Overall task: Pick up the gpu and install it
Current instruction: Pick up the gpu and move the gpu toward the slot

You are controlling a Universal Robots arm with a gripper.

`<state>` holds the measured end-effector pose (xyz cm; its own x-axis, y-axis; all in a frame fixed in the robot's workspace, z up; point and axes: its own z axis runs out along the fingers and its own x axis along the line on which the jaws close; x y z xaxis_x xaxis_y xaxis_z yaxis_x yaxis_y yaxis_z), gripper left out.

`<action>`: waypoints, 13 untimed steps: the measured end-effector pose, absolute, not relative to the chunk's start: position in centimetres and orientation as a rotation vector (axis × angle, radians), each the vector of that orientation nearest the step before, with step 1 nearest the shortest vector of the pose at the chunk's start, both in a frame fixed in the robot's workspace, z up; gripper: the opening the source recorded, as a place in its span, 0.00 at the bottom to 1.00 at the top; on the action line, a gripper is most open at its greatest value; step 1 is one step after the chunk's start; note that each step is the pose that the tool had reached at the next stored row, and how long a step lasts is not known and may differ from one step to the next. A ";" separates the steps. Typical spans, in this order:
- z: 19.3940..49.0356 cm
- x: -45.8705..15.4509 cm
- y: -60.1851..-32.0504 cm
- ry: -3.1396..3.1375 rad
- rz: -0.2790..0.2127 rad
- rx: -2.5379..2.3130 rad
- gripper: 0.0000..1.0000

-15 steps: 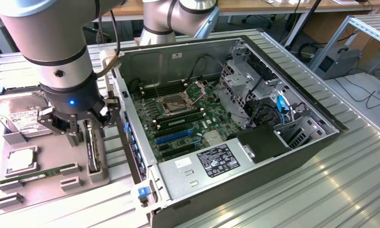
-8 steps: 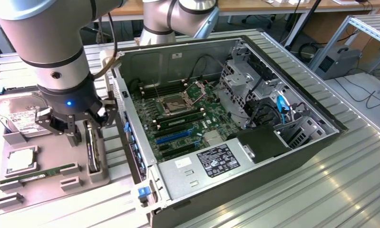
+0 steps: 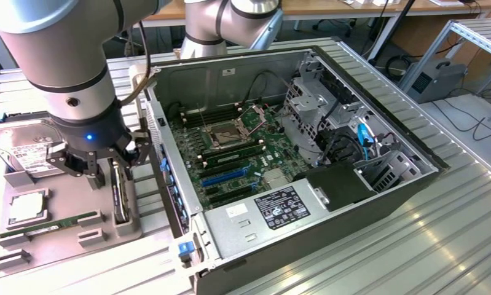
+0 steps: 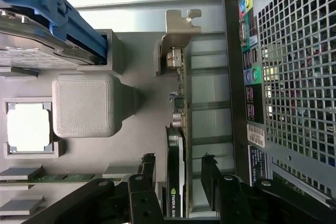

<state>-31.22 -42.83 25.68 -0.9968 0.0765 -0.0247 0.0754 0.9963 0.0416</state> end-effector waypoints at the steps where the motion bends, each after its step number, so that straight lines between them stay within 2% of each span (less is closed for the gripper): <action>1: 25.6 -31.2 -42.8 3.112 0.063 0.119 0.48; 13: 24.8 -31.2 -41.4 3.112 0.062 0.118 0.48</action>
